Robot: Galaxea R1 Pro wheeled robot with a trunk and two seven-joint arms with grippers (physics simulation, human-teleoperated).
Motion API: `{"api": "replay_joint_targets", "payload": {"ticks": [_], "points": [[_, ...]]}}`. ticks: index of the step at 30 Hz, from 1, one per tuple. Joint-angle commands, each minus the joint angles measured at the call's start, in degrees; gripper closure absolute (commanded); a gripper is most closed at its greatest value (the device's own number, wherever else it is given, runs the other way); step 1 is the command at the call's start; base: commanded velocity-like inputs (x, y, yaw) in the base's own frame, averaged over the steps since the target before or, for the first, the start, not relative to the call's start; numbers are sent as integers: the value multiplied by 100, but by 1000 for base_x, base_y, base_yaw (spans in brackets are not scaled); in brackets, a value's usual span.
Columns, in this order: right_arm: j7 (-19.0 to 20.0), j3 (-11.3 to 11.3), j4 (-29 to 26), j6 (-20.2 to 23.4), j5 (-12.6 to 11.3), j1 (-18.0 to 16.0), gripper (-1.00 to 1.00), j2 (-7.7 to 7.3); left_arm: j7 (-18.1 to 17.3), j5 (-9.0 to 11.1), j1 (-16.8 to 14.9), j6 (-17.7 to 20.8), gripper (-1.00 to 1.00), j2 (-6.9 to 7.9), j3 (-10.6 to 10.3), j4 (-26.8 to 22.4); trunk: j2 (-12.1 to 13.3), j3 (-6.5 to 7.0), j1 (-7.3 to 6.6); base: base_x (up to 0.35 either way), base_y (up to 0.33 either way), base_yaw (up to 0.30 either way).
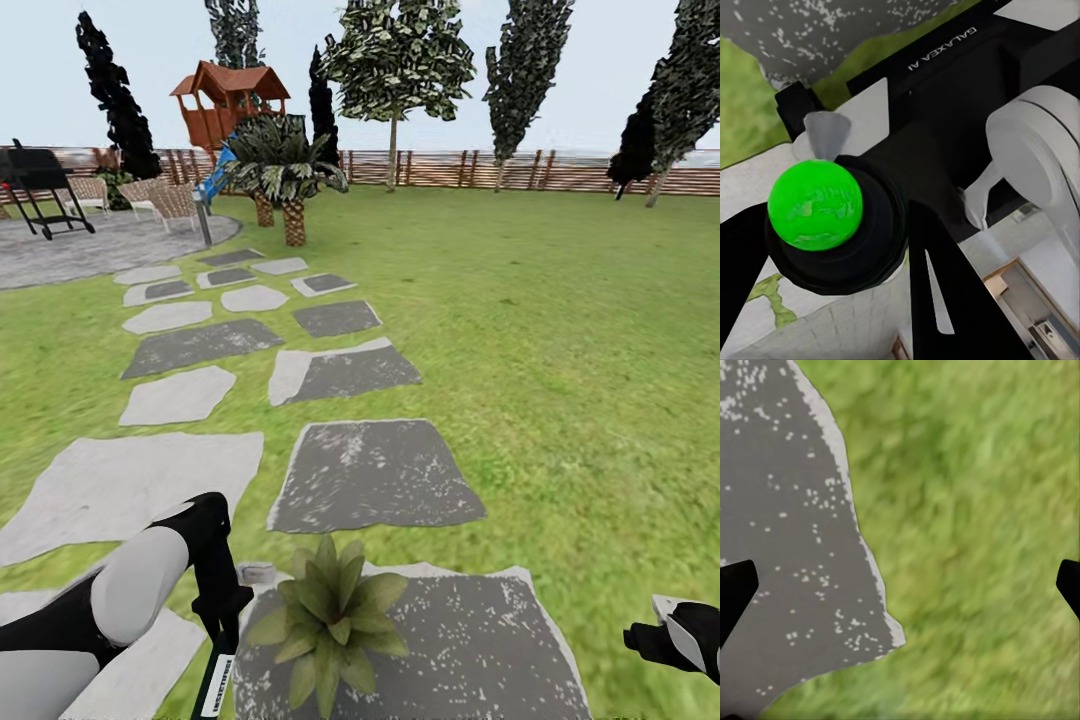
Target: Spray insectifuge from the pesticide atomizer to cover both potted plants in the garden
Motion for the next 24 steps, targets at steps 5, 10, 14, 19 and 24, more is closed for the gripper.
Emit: {"api": "replay_joint_targets", "payload": {"ticks": [5,10,14,19,24], "points": [[15,27,11,8,-57,-8,-100,-2,-47,-59,-4,65,100,-1,37,-3,-205,-140,110,0,0,0],[15,23,7,9,-57,-8,-100,-2,-47,-59,-4,66,100,-1,37,-9,-325,-218,176,0,0,0],[15,19,6,8,-57,-8,-100,-2,-47,-59,-4,66,100,-1,37,-12,-445,-281,242,0,0,0],[15,22,6,2,-57,-8,-100,-2,-47,-59,-4,66,100,-1,37,-18,-646,-410,351,0,0,0],[15,22,5,4,-57,-8,-100,-2,-47,-59,-4,66,100,-1,33,-27,-806,-516,439,0,0,0]]}}
